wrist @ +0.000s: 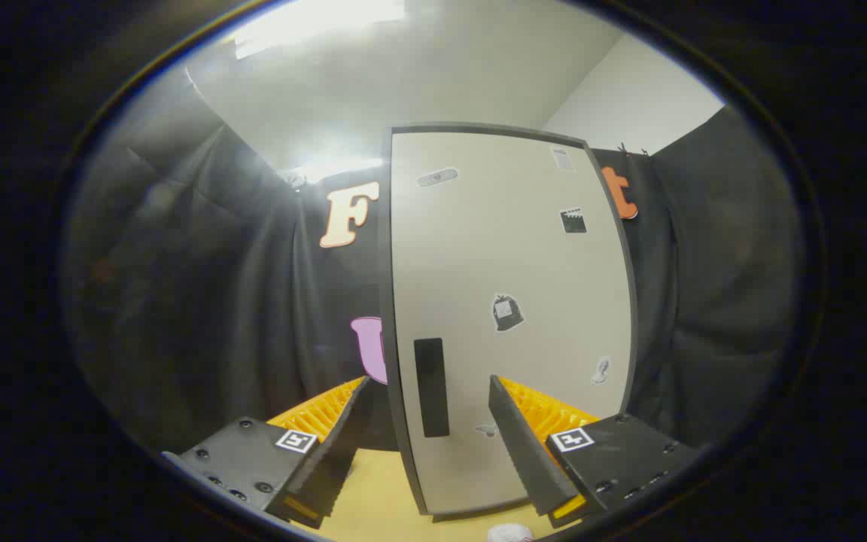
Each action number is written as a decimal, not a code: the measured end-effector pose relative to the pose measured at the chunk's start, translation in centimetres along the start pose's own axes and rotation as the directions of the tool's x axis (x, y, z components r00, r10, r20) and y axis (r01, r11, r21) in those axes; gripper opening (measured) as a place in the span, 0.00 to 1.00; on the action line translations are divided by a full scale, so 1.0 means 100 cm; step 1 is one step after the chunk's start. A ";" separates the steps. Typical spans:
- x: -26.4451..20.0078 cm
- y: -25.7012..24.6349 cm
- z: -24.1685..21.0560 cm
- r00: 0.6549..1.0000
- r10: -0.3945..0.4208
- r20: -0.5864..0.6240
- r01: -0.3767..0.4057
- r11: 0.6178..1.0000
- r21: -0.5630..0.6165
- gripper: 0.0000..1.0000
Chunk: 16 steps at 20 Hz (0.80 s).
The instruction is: Open the shoe cabinet door, grab the shoes and put them into the shoe cabinet, then close the shoe cabinet door.
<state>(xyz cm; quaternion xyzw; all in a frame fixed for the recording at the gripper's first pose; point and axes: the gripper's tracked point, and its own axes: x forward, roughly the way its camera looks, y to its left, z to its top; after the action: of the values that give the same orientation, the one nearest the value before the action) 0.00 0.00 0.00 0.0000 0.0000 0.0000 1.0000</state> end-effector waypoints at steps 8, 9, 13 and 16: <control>0.029 0.005 -0.010 1.000 0.019 -0.007 -0.019 1.000 0.003 0.96; 0.033 0.005 -0.011 1.000 0.019 -0.007 -0.019 1.000 0.003 0.96; 0.048 0.003 -0.016 1.000 0.016 -0.015 -0.016 1.000 0.006 0.96; 0.060 0.003 -0.023 1.000 0.016 -0.027 -0.016 1.000 0.009 0.96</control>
<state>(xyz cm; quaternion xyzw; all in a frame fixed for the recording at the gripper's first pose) 6.04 0.27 -2.31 0.0042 0.0134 0.0079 0.9999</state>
